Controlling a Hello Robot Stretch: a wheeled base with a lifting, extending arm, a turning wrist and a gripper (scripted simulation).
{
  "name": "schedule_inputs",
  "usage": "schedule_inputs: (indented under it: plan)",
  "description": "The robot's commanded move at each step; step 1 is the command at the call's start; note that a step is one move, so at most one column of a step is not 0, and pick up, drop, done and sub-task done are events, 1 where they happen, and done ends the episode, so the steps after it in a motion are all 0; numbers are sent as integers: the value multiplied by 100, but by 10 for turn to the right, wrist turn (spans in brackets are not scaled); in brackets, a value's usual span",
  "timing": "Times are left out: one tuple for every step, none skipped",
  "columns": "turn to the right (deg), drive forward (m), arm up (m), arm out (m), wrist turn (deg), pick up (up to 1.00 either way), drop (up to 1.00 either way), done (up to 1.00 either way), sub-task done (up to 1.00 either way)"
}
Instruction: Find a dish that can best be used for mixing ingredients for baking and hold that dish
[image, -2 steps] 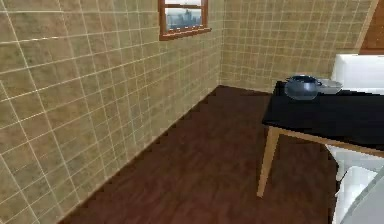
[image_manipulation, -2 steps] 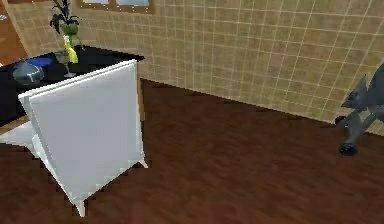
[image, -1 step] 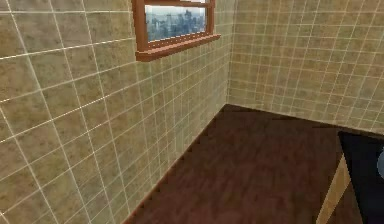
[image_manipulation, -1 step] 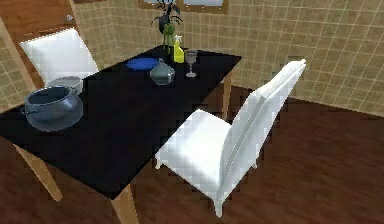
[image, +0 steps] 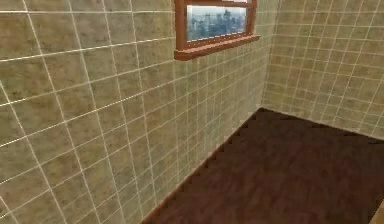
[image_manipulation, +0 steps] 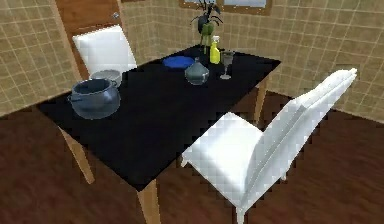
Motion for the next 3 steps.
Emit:
schedule_inputs:
  plan:
    - [0, 25, 0, 0, 0, 0, 0, 0, 0]
    - [330, 0, 0, 0, 0, 0, 0, 0, 0]
    - [0, 45, 0, 0, 0, 0, 0, 0, 0]
